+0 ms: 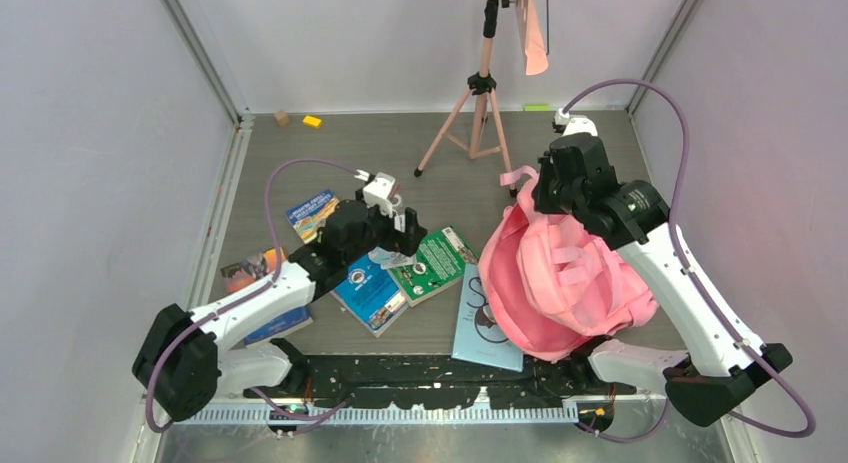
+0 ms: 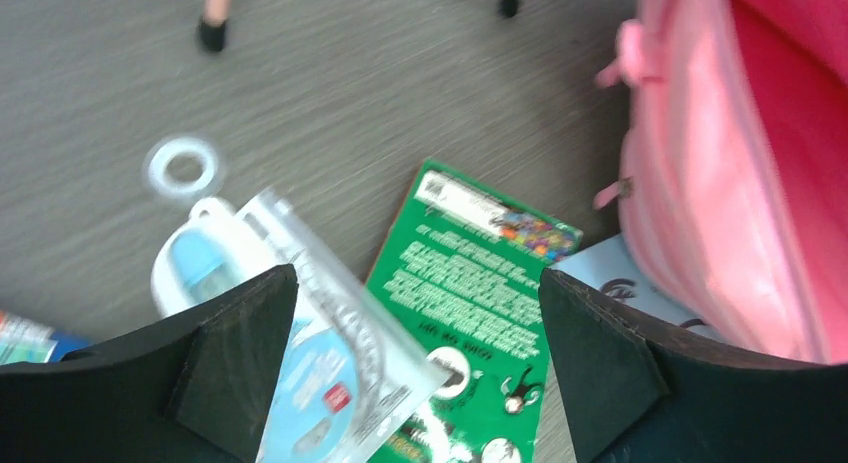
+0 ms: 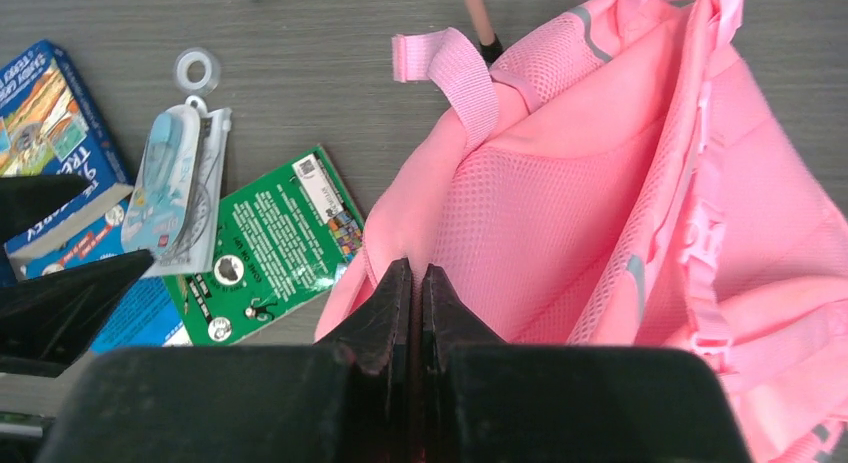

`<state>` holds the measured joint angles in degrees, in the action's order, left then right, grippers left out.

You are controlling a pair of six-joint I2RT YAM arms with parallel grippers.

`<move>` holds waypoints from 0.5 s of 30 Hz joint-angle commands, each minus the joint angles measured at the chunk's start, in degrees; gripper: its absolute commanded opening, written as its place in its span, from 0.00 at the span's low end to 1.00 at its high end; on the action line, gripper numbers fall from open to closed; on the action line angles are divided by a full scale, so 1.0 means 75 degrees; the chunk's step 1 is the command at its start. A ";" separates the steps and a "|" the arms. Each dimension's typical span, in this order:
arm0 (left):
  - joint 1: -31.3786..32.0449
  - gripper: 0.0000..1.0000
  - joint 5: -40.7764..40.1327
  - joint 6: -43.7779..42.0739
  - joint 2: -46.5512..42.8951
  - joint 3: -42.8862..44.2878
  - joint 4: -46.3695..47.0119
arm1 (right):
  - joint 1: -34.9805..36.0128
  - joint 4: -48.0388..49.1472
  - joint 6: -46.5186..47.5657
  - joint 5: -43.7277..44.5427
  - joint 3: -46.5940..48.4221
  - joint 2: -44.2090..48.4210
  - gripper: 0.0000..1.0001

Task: Pack the student bag
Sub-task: Pick up the book from the center of the board.

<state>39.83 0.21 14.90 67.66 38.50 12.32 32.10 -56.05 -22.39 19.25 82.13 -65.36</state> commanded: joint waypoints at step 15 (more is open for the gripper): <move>-0.6140 0.98 0.2094 0.3858 -0.1456 -0.1488 -0.1779 | -0.1022 0.1123 0.0238 -0.1755 -0.0218 0.0225 0.00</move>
<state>1.58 8.19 33.80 58.15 32.40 -4.62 24.53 -53.56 -21.21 9.04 79.35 -66.32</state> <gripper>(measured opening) 0.977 0.075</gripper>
